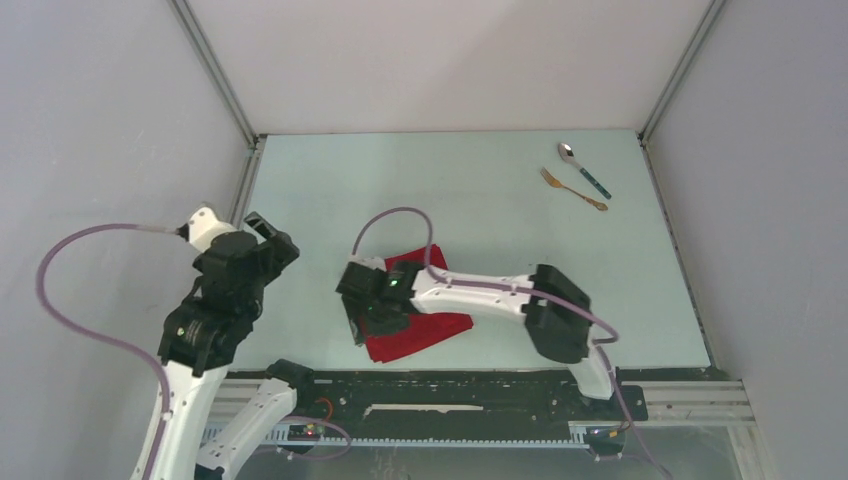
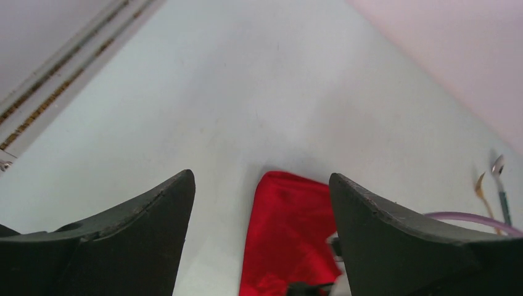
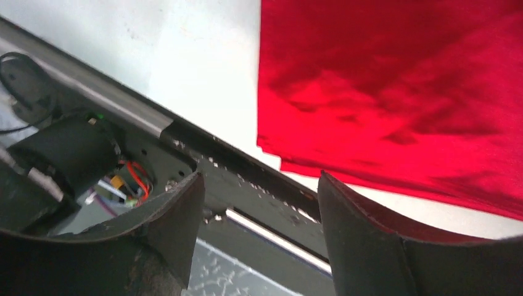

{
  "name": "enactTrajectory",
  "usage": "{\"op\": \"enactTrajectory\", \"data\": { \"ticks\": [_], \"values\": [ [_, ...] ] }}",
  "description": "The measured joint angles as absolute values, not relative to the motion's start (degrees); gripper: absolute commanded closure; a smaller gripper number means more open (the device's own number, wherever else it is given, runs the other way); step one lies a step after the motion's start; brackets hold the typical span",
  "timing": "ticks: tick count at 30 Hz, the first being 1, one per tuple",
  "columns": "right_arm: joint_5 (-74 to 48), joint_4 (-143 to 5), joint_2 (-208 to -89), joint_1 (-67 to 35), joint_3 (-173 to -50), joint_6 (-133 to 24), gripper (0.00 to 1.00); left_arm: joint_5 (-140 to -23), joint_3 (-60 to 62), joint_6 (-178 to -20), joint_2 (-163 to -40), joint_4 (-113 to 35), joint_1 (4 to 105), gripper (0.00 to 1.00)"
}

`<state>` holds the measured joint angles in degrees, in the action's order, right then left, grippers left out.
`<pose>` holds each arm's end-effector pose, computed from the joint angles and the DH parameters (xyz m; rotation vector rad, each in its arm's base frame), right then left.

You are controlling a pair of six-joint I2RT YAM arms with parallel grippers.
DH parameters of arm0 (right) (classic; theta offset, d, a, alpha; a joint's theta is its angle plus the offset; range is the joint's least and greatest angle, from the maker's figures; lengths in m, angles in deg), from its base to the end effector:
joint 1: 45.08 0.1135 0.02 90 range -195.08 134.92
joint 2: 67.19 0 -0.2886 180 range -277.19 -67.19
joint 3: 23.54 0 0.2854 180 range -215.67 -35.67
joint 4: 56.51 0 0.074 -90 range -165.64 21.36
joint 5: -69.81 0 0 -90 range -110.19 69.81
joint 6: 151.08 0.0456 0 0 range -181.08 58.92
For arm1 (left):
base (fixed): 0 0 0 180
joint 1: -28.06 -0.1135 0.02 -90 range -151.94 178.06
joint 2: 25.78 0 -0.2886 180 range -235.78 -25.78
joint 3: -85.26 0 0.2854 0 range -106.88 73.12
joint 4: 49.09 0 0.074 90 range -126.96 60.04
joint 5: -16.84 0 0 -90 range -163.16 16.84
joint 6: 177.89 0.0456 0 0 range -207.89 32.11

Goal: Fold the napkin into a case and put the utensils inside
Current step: Move the lower triangle-folded napkin to the center of the board, then pick up the lower triangle-folded napkin from the center of the board.

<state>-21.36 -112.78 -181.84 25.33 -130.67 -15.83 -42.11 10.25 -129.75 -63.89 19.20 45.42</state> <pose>0.1605 0.4483 0.2312 -0.6101 2.7646 0.5425 0.1193 -0.0127 0.4041 -0.7327 1.8976 -0.0720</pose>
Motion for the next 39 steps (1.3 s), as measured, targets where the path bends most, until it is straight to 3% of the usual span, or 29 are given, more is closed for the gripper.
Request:
{"op": "enactTrajectory", "data": {
  "ticks": [11,28,34,39],
  "values": [
    [-23.27,-125.68,-200.01,28.39,-150.37,-16.40,0.21,-37.83,4.63,-125.58,-58.43,20.80,45.38,0.13],
    [-25.76,-135.14,-206.72,28.20,-158.10,-17.32,0.28,-40.80,4.96,-123.74,-58.36,20.80,45.38,0.12],
    [-25.84,-135.40,-207.05,28.11,-158.21,-17.25,0.45,-40.91,4.96,-123.52,-58.36,20.80,45.38,0.12],
    [-25.84,-134.84,-206.28,27.63,-156.35,-17.34,0.75,-41.00,4.96,-123.39,-58.34,20.80,45.38,0.12]
  ]
}}
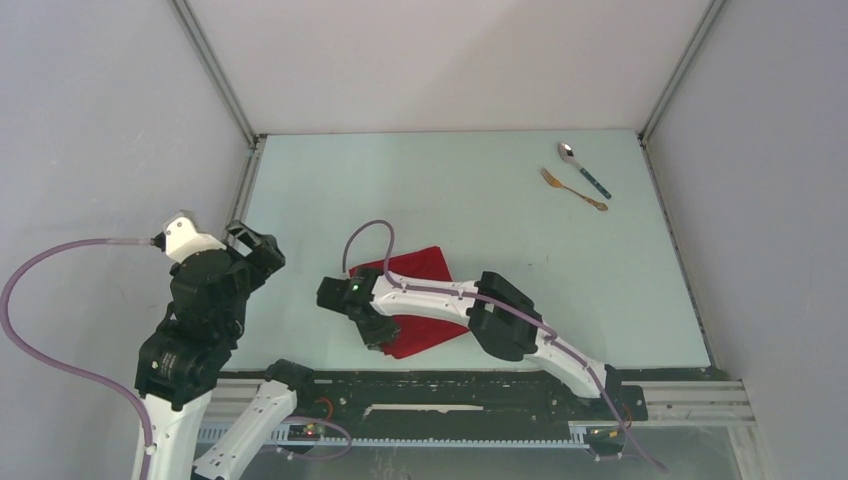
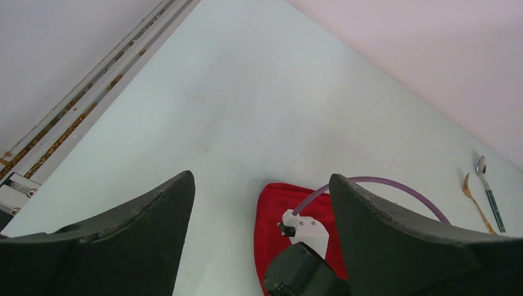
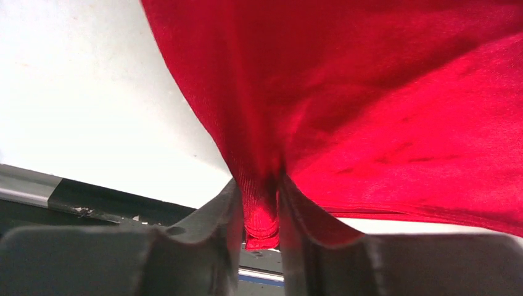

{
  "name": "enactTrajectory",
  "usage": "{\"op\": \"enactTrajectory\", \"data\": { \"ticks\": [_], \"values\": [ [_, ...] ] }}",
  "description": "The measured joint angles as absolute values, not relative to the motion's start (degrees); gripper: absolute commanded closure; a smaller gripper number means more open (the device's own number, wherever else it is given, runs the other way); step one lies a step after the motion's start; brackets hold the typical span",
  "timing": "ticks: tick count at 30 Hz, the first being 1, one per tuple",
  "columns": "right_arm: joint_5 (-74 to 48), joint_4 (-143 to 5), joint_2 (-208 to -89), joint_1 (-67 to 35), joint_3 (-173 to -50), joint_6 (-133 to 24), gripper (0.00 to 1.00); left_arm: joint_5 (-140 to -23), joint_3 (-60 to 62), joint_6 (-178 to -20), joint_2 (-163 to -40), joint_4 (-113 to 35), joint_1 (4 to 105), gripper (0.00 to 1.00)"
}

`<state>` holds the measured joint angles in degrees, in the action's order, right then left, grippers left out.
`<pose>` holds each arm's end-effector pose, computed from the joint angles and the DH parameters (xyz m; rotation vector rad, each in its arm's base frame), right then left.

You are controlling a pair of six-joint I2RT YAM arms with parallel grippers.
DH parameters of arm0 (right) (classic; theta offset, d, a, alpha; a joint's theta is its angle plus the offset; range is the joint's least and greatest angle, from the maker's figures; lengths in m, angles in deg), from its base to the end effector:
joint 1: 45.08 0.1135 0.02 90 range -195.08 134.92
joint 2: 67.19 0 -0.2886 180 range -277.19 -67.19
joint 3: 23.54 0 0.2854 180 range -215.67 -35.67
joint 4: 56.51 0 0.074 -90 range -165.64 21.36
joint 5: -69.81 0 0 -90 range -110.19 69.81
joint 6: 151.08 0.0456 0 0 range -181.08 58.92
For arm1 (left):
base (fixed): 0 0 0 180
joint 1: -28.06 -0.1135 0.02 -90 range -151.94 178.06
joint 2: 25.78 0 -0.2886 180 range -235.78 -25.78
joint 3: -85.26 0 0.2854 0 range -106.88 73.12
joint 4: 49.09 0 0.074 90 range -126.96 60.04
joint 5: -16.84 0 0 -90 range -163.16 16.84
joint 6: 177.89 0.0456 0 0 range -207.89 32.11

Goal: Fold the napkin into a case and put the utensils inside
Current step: Pick up the lower triangle-folded napkin from the center of the board.

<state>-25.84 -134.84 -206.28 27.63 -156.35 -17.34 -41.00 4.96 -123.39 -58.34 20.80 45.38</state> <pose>0.1627 0.5076 0.1524 -0.7456 2.9142 0.0422 0.0769 0.0014 0.4376 -0.6505 1.7813 -0.0763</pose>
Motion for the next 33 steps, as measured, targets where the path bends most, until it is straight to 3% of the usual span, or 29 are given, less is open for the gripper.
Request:
{"op": "enactTrajectory", "data": {
  "ticks": [5,9,17,23,28,33],
  "values": [
    [-26.39,-134.42,-205.10,27.17,-154.41,-17.47,1.00,-41.30,5.60,-123.39,-58.34,20.62,45.38,0.12],
    [-27.16,-129.79,-201.89,27.17,-149.27,-18.74,1.00,-42.11,9.42,-123.39,-58.36,20.30,45.38,0.12],
    [-24.05,-105.83,-186.43,25.27,-123.18,-21.58,1.00,-48.84,21.22,-123.90,-61.11,17.98,45.21,0.11],
    [-15.03,-87.43,-176.07,20.48,-105.10,-20.72,1.00,-64.28,30.62,-128.42,-66.62,11.42,39.85,0.07],
    [-8.38,-74.82,-172.97,17.18,-96.38,-17.86,1.00,-78.92,40.44,-135.24,-70.45,0.87,34.17,0.03],
    [-3.29,-65.61,-170.54,14.56,-90.11,-14.76,1.00,-86.50,48.59,-141.14,-73.40,-11.11,33.27,0.00]
  ]
}}
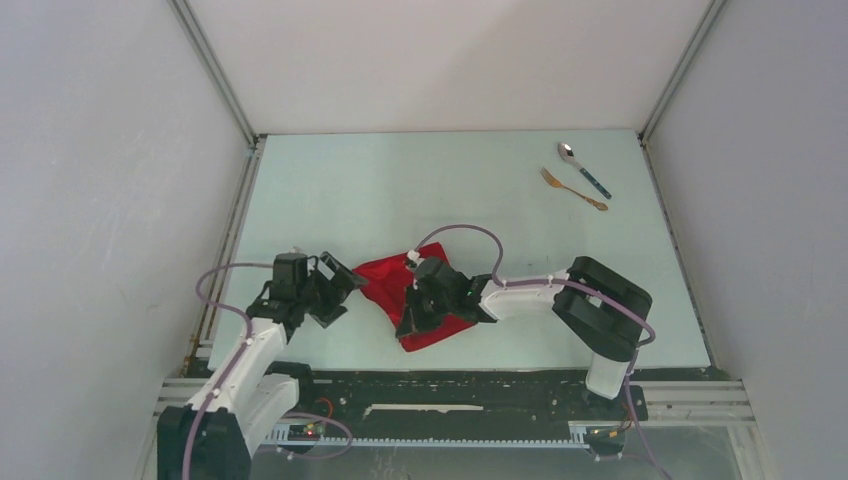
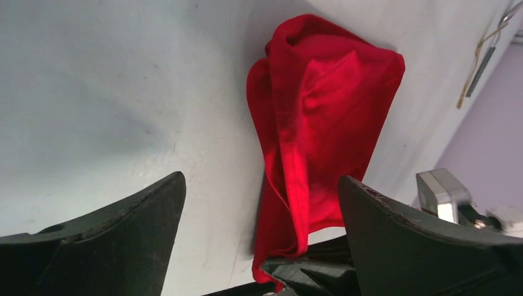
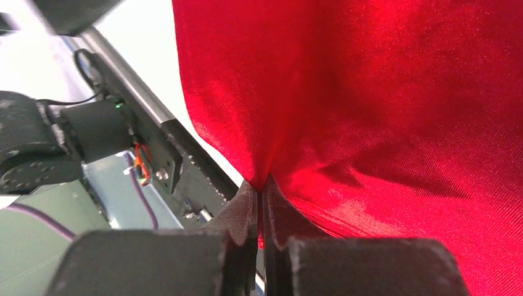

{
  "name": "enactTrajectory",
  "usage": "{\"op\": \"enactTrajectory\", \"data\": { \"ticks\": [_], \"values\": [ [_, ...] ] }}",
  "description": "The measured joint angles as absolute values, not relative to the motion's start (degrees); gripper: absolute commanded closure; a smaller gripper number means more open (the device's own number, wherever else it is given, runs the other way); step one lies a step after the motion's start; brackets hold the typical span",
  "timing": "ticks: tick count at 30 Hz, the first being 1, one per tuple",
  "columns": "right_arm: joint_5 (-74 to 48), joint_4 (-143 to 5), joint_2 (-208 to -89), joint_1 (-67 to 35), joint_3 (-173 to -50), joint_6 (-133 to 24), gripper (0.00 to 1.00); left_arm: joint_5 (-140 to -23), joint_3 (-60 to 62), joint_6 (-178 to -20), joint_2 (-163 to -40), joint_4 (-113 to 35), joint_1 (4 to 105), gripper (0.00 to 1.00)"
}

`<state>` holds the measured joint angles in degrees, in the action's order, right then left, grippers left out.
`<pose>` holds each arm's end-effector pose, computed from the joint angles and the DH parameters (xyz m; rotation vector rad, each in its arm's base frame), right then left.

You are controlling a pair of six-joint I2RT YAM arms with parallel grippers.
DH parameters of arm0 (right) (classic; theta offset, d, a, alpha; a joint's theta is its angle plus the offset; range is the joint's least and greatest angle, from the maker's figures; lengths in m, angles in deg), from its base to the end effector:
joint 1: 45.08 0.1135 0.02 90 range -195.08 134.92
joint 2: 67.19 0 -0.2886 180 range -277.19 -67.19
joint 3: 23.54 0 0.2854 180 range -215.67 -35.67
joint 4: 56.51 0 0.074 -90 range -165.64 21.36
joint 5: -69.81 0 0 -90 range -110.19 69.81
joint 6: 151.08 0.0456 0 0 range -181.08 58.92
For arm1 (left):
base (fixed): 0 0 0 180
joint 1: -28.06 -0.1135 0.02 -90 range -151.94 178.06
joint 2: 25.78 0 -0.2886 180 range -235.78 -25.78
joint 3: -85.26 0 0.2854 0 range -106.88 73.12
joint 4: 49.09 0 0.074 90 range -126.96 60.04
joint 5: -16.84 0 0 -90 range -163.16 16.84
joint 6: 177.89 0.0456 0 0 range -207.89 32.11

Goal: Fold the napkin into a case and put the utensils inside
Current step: Pick up the lower triangle-folded napkin from the center of the board.

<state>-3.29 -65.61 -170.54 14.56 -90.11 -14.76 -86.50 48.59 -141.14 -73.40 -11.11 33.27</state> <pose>0.1893 0.3494 0.1390 -0.4722 2.6497 1.1096 0.1817 -0.0271 0.1832 -0.9291 2.3572 -0.7213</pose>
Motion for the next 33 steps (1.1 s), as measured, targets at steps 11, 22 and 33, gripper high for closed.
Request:
{"op": "enactTrajectory", "data": {
  "ticks": [11,22,33],
  "values": [
    [3.60,-54.97,-168.75,11.17,-84.45,-11.76,1.00,-94.04,56.52,-148.42,-83.54,-33.34,33.16,0.26],
    [6.15,-51.36,-167.29,9.82,-82.00,-11.02,1.00,-92.76,55.61,-148.22,-83.58,-35.09,33.18,0.67],
    [7.42,-48.78,-167.24,9.23,-79.22,-10.56,1.00,-91.14,50.12,-147.81,-85.00,-32.90,36.53,0.63]
  ]
}}
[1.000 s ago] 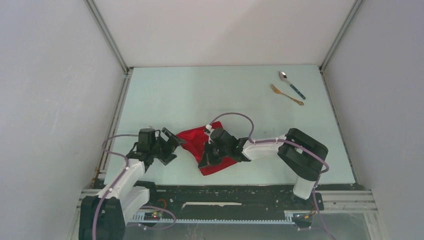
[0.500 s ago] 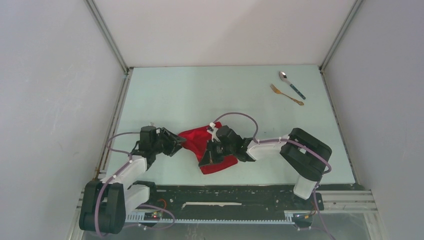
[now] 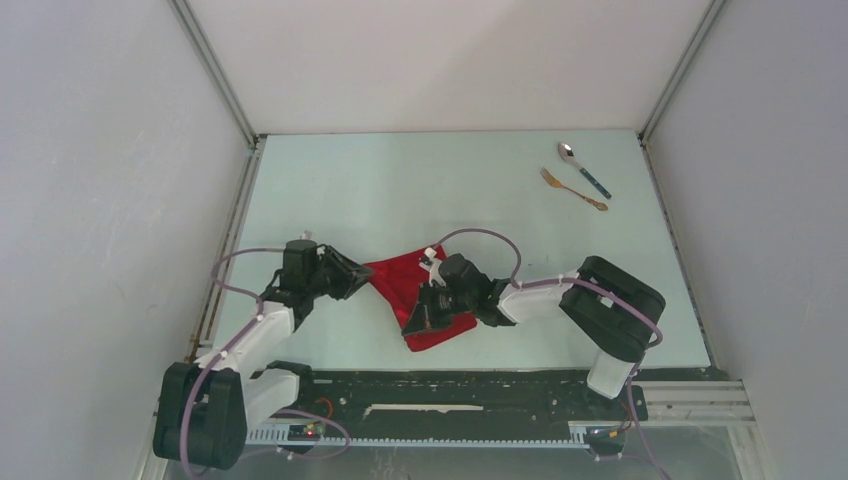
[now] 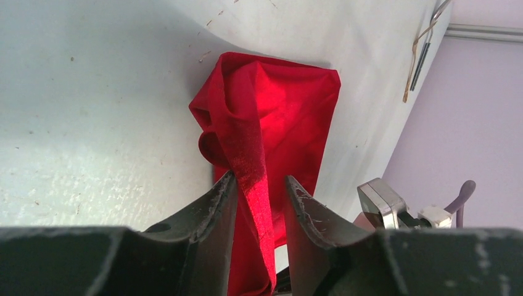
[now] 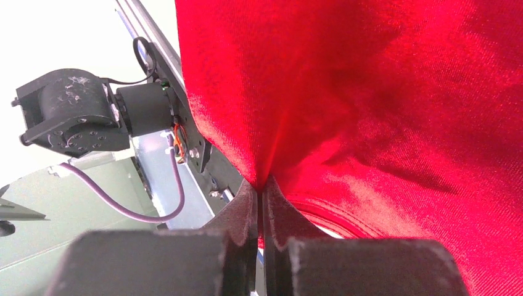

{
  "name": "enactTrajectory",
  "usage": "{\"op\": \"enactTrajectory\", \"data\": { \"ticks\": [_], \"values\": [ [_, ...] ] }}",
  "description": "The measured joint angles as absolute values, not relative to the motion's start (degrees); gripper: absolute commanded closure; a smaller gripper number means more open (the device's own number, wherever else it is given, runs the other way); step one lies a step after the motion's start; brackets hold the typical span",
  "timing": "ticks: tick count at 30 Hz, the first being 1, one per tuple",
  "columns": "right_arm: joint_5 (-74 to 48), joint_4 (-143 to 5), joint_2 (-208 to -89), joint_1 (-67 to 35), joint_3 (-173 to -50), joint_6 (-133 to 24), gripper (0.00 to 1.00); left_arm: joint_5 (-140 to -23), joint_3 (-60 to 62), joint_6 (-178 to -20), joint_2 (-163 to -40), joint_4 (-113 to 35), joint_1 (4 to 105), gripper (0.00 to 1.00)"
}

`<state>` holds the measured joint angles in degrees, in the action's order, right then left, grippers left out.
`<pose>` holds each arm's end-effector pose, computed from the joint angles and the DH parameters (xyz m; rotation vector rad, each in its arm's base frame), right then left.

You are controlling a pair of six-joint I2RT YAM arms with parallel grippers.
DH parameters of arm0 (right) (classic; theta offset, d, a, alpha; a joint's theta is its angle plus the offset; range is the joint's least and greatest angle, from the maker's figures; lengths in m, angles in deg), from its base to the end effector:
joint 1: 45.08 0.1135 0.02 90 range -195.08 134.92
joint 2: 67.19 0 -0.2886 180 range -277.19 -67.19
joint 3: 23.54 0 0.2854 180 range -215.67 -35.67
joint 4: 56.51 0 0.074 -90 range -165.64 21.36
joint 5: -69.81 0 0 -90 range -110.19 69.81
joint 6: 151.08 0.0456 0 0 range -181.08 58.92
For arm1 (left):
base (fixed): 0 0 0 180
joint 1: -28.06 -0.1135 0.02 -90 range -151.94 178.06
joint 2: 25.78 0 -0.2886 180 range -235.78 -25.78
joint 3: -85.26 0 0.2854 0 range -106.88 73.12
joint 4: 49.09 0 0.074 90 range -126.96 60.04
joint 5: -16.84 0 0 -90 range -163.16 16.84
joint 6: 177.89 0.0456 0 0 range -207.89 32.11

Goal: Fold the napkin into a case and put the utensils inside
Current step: Pick up the lower triangle-folded napkin from the center of the board.

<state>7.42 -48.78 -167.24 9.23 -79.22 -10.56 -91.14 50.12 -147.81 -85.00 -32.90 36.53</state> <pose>0.1965 0.3097 0.1298 -0.4021 2.5576 1.4083 0.2179 -0.0467 0.1691 -0.8915 2.2596 -0.9480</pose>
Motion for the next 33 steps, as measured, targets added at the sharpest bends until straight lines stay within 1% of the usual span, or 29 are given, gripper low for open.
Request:
{"op": "enactTrajectory", "data": {
  "ticks": [2,4,5,8,10,13,16,19,23,25,28,31,32,33],
  "values": [
    [7.62,-48.19,-167.24,9.14,-78.92,-10.41,1.00,-90.92,50.10,-147.83,-85.44,-32.77,36.94,0.62],
    [7.90,-47.98,-167.20,9.05,-78.83,-10.36,1.00,-90.92,49.81,-147.83,-86.71,-32.75,37.32,0.56],
    [8.03,-47.87,-167.13,9.01,-78.78,-10.36,1.00,-90.92,49.59,-147.83,-87.41,-32.71,37.56,0.52],
    [8.45,-47.56,-166.89,8.83,-78.78,-10.36,1.00,-90.61,49.24,-147.72,-87.89,-31.92,37.97,0.34],
    [8.60,-47.34,-166.89,8.70,-78.78,-10.36,1.00,-89.70,49.31,-147.55,-86.84,-31.02,37.97,0.25],
    [8.71,-47.32,-166.87,8.53,-78.78,-10.36,1.00,-88.17,49.33,-146.76,-84.15,-29.27,37.99,0.19],
    [8.84,-47.32,-166.81,8.53,-78.76,-10.39,1.00,-87.68,49.33,-145.78,-82.99,-28.64,37.36,0.17],
    [8.86,-47.34,-166.65,8.53,-78.72,-10.39,1.00,-88.27,49.33,-144.27,-84.39,-29.14,36.35,0.17],
    [8.86,-47.30,-166.28,8.53,-78.63,-10.39,1.00,-89.43,49.31,-142.21,-89.77,-30.11,35.70,0.17],
    [8.86,-47.17,-166.28,8.53,-78.57,-10.36,1.00,-89.70,49.31,-141.43,-91.56,-30.63,35.65,0.19],
    [8.86,-47.06,-166.28,8.53,-78.52,-10.39,1.00,-90.35,49.29,-140.42,-94.25,-33.06,35.59,0.27],
    [8.86,-47.01,-166.28,8.55,-78.52,-10.39,1.00,-90.90,49.29,-140.29,-96.02,-35.33,35.57,0.38],
    [8.86,-47.04,-166.28,8.55,-78.52,-10.39,1.00,-90.94,49.29,-140.16,-96.06,-35.83,35.59,0.40],
    [8.86,-47.01,-166.28,8.57,-78.52,-10.39,1.00,-90.90,49.27,-140.07,-96.02,-36.25,35.57,0.45]
  ]
}}
